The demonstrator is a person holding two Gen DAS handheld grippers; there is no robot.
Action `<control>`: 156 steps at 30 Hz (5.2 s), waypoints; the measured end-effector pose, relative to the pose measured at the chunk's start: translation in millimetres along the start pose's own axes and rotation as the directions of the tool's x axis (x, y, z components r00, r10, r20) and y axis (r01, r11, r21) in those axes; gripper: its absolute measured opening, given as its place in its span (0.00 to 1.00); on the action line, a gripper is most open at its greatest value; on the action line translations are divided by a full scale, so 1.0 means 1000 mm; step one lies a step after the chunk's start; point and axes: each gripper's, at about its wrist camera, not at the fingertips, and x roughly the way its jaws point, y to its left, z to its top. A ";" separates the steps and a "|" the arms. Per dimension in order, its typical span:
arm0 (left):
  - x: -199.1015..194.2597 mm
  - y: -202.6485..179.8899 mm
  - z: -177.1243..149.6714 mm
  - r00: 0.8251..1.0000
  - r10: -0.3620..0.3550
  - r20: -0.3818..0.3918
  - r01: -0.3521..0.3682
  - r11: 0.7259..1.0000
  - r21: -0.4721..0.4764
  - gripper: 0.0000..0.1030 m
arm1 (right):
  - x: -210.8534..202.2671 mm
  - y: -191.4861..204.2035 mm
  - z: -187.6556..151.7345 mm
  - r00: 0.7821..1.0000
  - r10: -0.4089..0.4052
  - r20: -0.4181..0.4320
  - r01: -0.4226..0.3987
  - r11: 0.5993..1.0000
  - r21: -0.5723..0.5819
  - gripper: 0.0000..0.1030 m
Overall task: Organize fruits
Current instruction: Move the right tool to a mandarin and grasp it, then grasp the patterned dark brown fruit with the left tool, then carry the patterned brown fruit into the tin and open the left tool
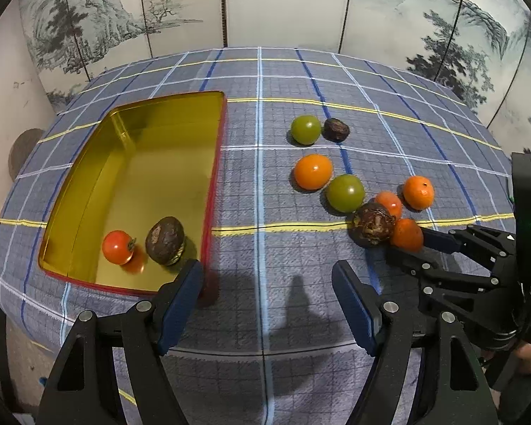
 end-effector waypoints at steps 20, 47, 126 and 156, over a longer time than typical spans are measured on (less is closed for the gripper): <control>0.028 -0.048 0.012 0.992 -0.121 -0.029 0.123 0.990 0.070 0.73 | -0.017 -0.058 -0.019 0.990 -0.140 -0.008 0.140 0.983 0.120 0.34; 0.077 -0.085 0.028 0.982 -0.163 -0.098 0.174 0.979 0.108 0.39 | -0.022 -0.074 -0.028 0.994 -0.107 0.018 0.102 0.979 0.175 0.34; 0.060 0.151 0.042 0.979 0.168 -0.113 -0.187 0.965 -0.186 0.39 | -0.019 -0.067 -0.024 0.989 -0.150 -0.005 0.149 0.976 0.158 0.34; 0.066 0.153 0.035 0.971 0.190 -0.142 -0.214 0.960 -0.178 0.47 | -0.019 -0.068 -0.023 0.988 -0.154 -0.006 0.153 0.976 0.158 0.34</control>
